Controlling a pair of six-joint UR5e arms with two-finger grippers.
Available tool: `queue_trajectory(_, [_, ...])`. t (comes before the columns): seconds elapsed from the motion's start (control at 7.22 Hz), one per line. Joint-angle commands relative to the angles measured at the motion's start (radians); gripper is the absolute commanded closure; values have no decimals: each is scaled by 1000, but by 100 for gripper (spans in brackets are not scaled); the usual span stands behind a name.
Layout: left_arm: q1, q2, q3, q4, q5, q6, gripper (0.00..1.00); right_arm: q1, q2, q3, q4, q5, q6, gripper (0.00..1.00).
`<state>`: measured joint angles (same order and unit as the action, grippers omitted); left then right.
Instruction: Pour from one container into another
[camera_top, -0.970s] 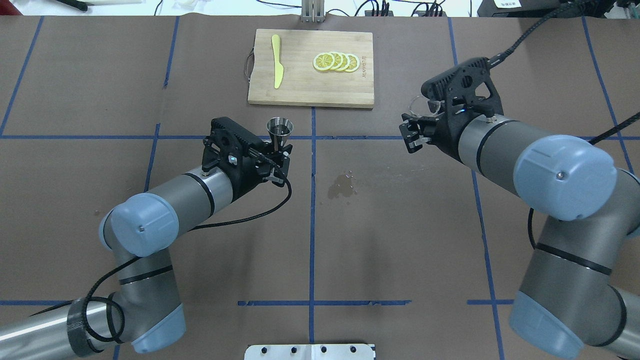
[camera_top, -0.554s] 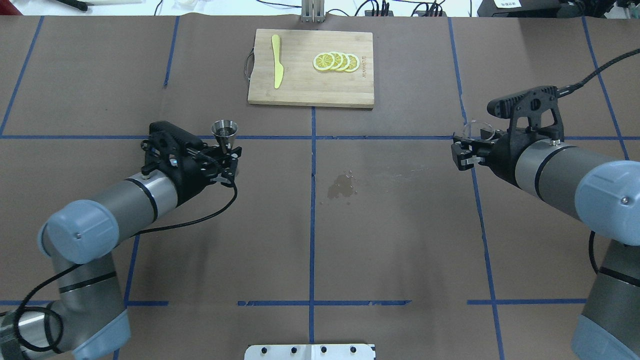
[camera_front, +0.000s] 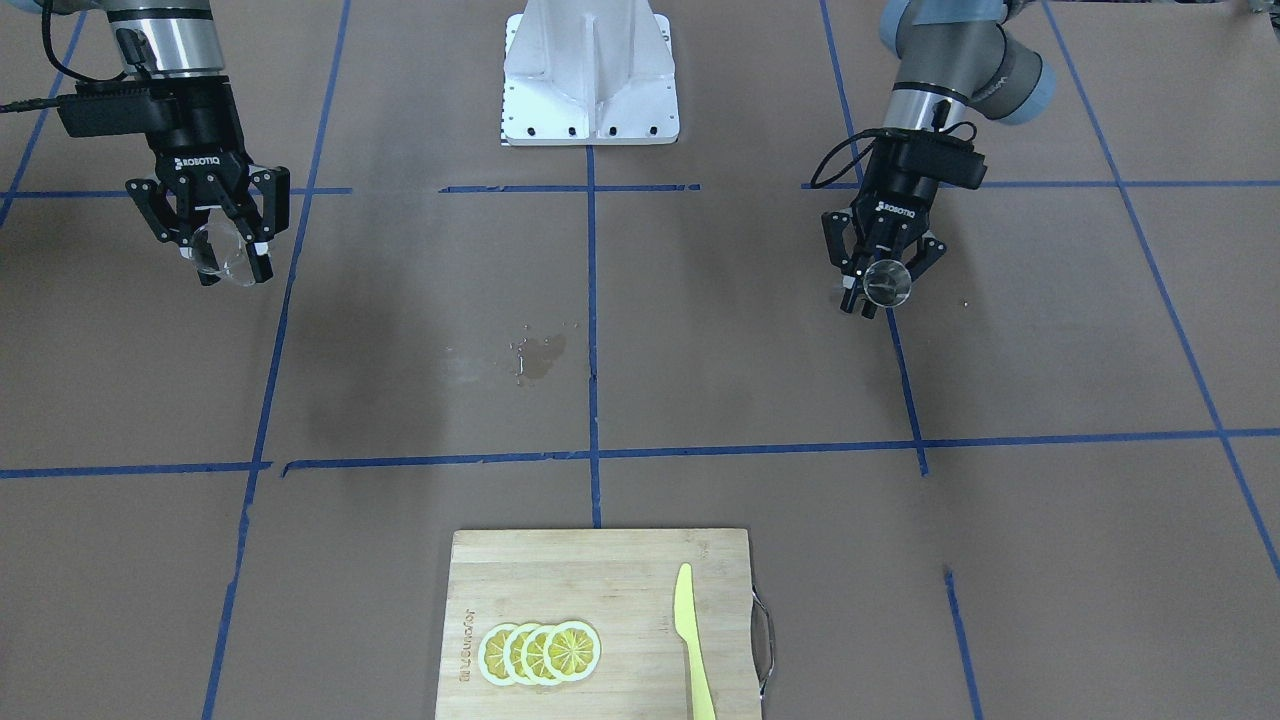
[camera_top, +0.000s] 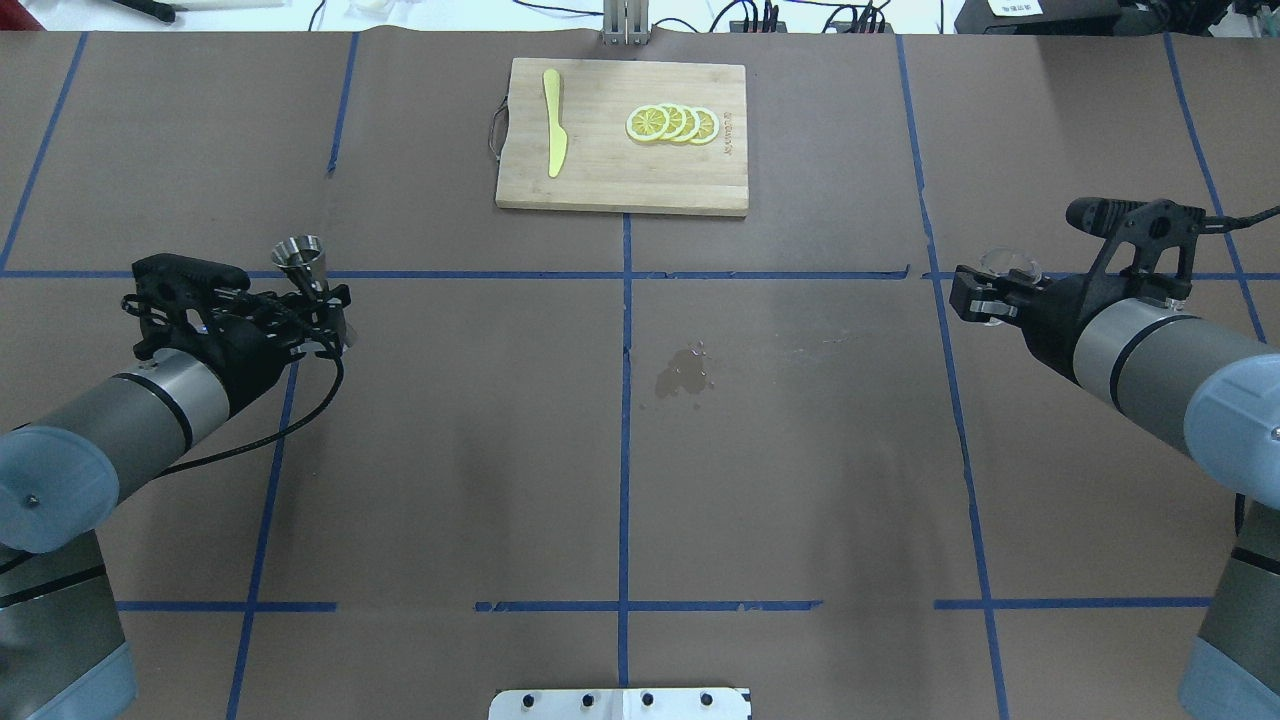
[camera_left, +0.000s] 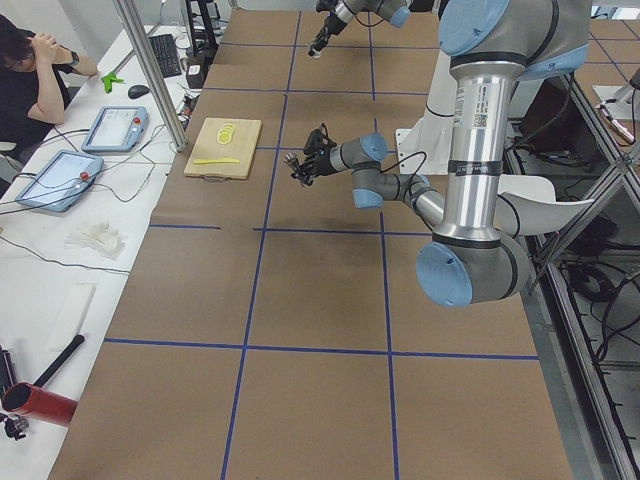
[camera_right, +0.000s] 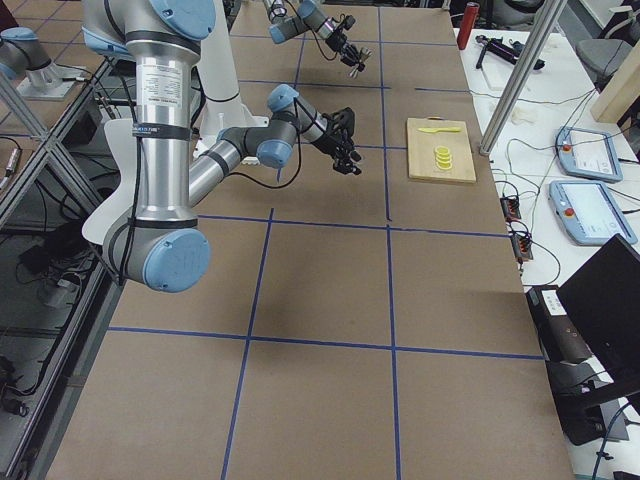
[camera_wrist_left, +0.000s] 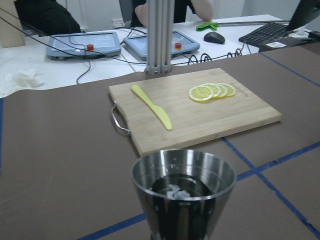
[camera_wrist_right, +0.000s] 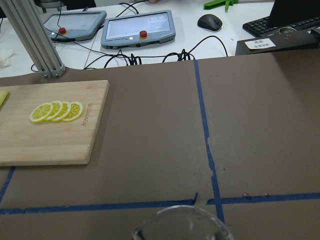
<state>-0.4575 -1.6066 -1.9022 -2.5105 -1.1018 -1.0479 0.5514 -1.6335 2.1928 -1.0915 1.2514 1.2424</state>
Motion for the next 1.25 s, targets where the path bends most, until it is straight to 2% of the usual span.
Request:
queue_trajectory(0.0, [2,63,-3,-2,137,-121,100,-2,-67,-133,249,-87,8,100])
queue_trajectory(0.14, [3,89,0,-5,214,-130,100,-4,-100,-154,310,-98,3,100])
queue_trajectory(0.28, [5,100,5,-5,282,-156,100,-25,-103,-171,312,-156,3,100])
queue_trajectory(0.42, [26,141,17,-4,349,-260,100,-74,-103,-191,315,-237,5,100])
queue_trajectory(0.55, [75,180,25,-4,447,-297,100,-94,-103,-194,315,-269,6,100])
queue_trajectory(0.69, [127,178,75,-4,549,-381,100,-138,-103,-218,321,-350,11,100])
queue_trajectory(0.97, [219,182,89,10,676,-391,100,-177,-106,-286,434,-392,31,100])
queue_trajectory(1.11, [244,180,135,12,697,-391,100,-185,-112,-291,441,-394,31,100])
